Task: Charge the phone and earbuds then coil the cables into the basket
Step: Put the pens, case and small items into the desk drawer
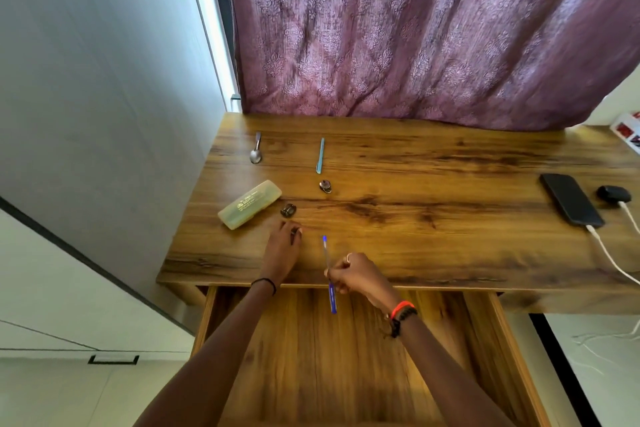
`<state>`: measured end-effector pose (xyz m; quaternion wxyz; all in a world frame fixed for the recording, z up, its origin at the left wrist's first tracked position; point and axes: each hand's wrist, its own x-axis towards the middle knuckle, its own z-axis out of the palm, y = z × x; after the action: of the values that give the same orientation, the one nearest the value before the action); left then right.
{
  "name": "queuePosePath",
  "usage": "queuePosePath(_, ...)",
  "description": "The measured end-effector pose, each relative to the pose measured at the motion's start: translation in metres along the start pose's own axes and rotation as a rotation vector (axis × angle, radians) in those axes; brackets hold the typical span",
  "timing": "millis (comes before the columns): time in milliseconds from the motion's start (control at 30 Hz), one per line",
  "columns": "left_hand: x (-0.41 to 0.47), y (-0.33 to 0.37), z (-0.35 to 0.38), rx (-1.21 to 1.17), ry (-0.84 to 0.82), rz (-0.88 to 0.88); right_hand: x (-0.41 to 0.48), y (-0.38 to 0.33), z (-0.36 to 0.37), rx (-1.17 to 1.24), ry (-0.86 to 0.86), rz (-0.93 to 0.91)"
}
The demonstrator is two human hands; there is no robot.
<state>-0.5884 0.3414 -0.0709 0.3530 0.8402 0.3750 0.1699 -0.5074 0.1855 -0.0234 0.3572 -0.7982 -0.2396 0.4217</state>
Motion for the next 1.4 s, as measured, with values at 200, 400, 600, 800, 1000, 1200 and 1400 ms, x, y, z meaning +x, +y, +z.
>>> queuePosePath(200, -0.006, -0.045, -0.026, 0.318, 0.059, 0.207, -0.036, 0.035, 0.055, 0.021, -0.314, 0.119)
queuePosePath(400, -0.006, -0.068, -0.038, 0.375, 0.006, 0.331, -0.015, 0.053, 0.113, -0.046, -0.182, 0.203)
queuePosePath(600, -0.004, -0.071, -0.038, 0.363, -0.009, 0.331, 0.008, 0.056, 0.140, -0.173, -0.069, 0.204)
queuePosePath(800, -0.004, -0.072, -0.037, 0.340, -0.009, 0.299, 0.010, 0.065, 0.143, -0.239, -0.030, 0.203)
queuePosePath(1000, -0.005, -0.072, -0.037, 0.328, -0.017, 0.285, 0.002, 0.039, 0.120, -0.208, -0.083, 0.267)
queuePosePath(1200, -0.005, -0.072, -0.037, 0.341, -0.006, 0.282, 0.007, -0.053, 0.055, -0.281, -0.131, 0.138)
queuePosePath(1400, -0.007, -0.071, -0.037, 0.353, 0.025, 0.305, 0.088, -0.097, 0.037, -0.301, 0.375, -0.178)
